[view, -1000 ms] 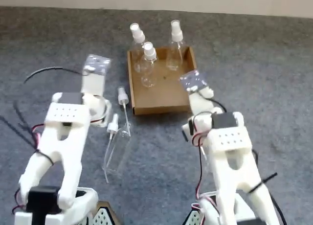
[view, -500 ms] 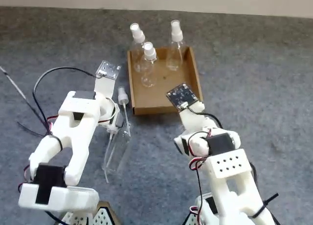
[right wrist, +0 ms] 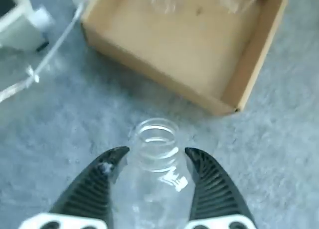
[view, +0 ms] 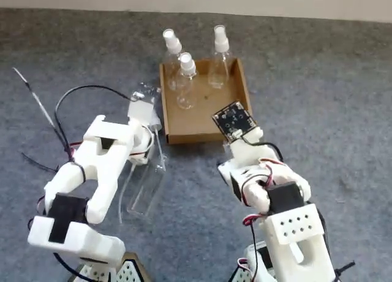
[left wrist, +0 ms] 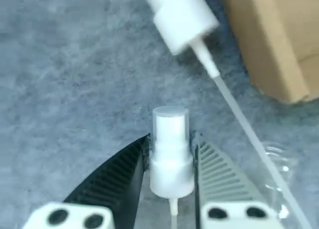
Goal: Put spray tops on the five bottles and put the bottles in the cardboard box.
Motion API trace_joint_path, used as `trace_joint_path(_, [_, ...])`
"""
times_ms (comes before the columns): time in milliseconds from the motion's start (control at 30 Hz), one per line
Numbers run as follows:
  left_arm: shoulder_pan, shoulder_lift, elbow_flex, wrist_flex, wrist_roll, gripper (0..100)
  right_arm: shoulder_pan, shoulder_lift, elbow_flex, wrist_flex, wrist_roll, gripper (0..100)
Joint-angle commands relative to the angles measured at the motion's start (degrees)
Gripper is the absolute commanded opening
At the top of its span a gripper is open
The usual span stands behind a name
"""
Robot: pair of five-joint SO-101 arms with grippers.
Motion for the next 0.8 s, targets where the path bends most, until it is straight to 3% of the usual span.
trace_joint_path(0, [-2.15, -9.27, -2.42, -1.14, 0.7, 6, -0.13, -2.77, -0.66, -5.41, -0.44, 0.4])
trace_joint_path(100, [-4.79, -16.75, -2.51, -1.05, 0.7, 6, -2.24, -2.95, -0.66, -9.63, -0.62, 0.4])
trace_joint_path(233, [-7.87, -28.79, -3.91, -0.79, 2.02, 6, -10.59, -3.12, 2.95, -17.19, -4.66, 0.4])
trace_joint_path(433, [-9.01, -46.02, -15.69, 6.51, 7.38, 6, -19.21, -3.21, 13.41, -33.36, -8.7, 0.4])
trace_joint_path(600, [-3.03, -55.78, -24.84, 8.44, 10.73, 6, -20.09, -3.3, 19.12, -40.75, -8.7, 0.4])
trace_joint_path(767, [9.27, -59.82, -26.51, 8.0, 12.4, 6, -19.91, -9.45, 22.73, -42.51, -11.78, 0.4])
